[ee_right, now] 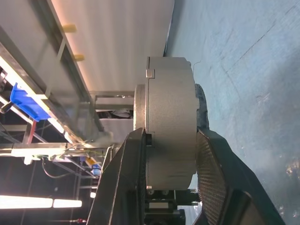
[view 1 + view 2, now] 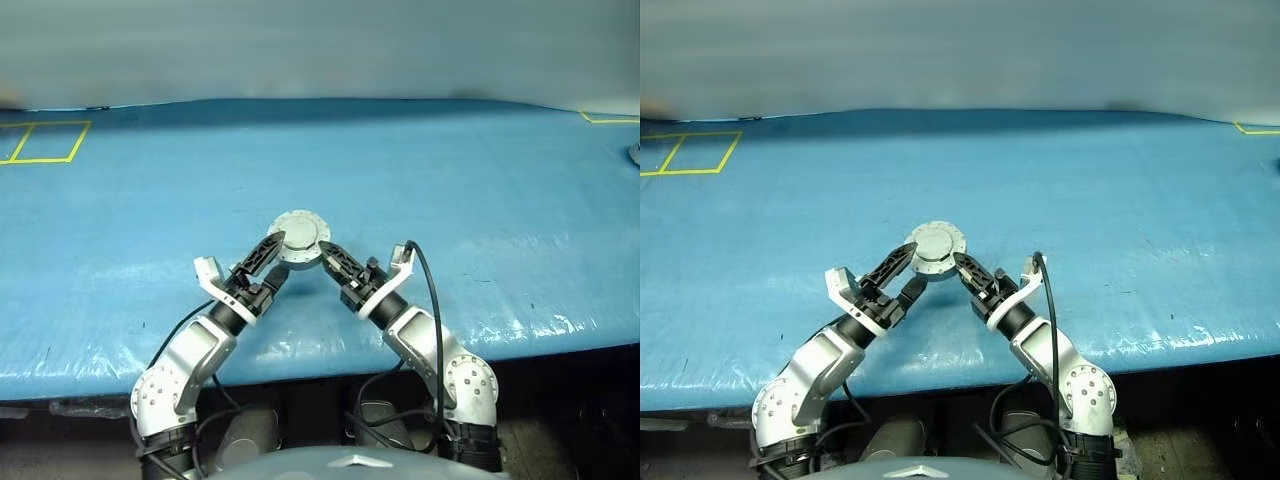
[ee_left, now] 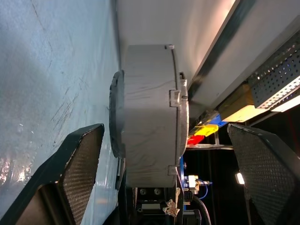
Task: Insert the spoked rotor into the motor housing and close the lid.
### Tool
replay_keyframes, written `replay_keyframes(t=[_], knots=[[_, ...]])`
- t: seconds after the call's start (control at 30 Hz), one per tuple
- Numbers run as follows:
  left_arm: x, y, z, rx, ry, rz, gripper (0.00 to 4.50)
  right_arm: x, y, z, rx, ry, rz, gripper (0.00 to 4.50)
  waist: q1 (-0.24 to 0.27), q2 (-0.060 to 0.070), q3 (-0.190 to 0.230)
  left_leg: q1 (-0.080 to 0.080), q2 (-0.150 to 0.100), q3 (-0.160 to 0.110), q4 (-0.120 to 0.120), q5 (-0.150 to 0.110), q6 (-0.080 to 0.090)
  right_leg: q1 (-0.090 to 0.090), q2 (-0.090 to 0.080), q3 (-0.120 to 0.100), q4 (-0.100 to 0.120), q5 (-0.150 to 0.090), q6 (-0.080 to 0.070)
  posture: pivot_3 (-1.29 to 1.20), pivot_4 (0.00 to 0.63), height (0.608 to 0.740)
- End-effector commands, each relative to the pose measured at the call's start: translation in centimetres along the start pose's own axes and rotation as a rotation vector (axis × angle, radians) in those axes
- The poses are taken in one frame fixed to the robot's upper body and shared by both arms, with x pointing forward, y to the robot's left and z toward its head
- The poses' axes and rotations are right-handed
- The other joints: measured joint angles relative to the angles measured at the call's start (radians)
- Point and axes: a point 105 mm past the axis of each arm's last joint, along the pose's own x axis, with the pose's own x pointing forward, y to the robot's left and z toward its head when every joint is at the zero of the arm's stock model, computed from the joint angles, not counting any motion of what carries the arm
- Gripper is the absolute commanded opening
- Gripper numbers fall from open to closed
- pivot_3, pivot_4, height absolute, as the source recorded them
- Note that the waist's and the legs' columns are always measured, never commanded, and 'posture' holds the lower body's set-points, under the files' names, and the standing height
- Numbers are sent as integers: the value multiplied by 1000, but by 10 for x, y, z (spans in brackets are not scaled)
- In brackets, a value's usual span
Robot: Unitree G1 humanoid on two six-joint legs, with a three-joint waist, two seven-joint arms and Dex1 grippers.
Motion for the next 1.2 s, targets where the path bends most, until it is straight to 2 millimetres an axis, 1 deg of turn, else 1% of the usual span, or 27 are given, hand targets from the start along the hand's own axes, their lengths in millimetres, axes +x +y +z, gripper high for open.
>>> replay_keyframes(t=[0.03,0.23,0.3,0.33,0.47,0.5,0.53,0.6,0.67,0.77,0.83,0.9,0.93,1.03,1.1,1.2], knots=[[8,-8,-7,-50,12,-79,4500,0,31,-11,-7,40,136,1138,0,0,0,0,0,0,0,0,0,0,1,0,0,0,0,0,150,740],[12,0,-2,-38,0,-66,4500,-3,31,-15,0,56,136,1138,0,0,0,0,-1,1,0,1,1,0,3,1,0,0,0,0,150,740],[12,0,-1,-41,-8,-63,4134,-3,31,-15,-1,55,133,1138,-1,0,0,0,-1,2,0,1,2,0,3,1,0,0,0,0,150,740],[12,-1,-1,-40,-8,-77,3879,-4,29,-13,-10,48,121,1138,-1,0,0,0,-1,2,0,1,2,0,3,2,0,0,0,0,150,740],[14,-6,2,-31,-24,-86,2543,-10,19,-5,-101,15,64,1138,0,0,0,0,-2,2,0,1,2,0,3,2,0,0,1,0,150,740],[15,-9,2,-28,-24,-89,2341,-11,18,-5,-118,18,57,1138,0,0,0,0,-2,2,0,1,2,0,3,2,0,0,1,0,150,740],[16,-10,2,-24,-24,-89,2344,-12,17,-5,-140,23,50,1138,0,0,0,0,-2,2,1,1,2,0,3,2,0,1,1,0,150,740],[18,-12,2,-12,-26,-81,2344,-14,12,-4,-275,32,10,1138,0,0,0,0,-2,2,1,1,2,0,3,3,0,1,1,0,150,740],[22,-14,4,7,-34,-64,2344,-18,5,-3,-443,44,-46,1898,0,-1,0,0,-2,3,1,1,3,0,3,3,0,1,1,0,150,740],[31,-16,13,38,-58,-39,2344,-24,-4,-2,-684,56,-117,2832,2,-1,-1,0,-3,3,2,1,3,1,3,3,0,1,2,0,150,740],[41,-13,23,96,-73,14,2344,-29,-9,4,-815,31,-155,3480,8,-1,-1,0,-3,3,2,2,3,1,2,3,1,1,2,0,150,740],[52,-10,32,161,-81,61,2343,-33,-13,8,-881,-2,-180,4184,13,-2,-1,1,-3,3,2,3,2,1,2,3,1,2,2,0,150,740],[60,-10,39,195,-91,77,2344,-34,-16,11,-942,-13,-200,4479,15,-2,-1,1,-4,3,2,3,2,1,2,3,1,2,2,0,150,740],[81,-8,62,302,-124,139,2343,-39,-22,16,-1133,-24,-244,4500,18,-2,-1,2,-6,5,3,5,4,2,1,3,1,2,2,0,150,740],[93,-4,82,345,-157,193,2343,-42,-26,20,-1260,-44,-274,4500,19,-3,-1,2,-7,5,3,5,5,2,1,4,1,5,7,0,150,740],[108,-1,108,388,-209,236,2343,-45,-32,25,-1410,-82,-330,4500,14,-5,0,2,-7,6,3,6,4,2,1,4,1,6,8,0,150,740]])
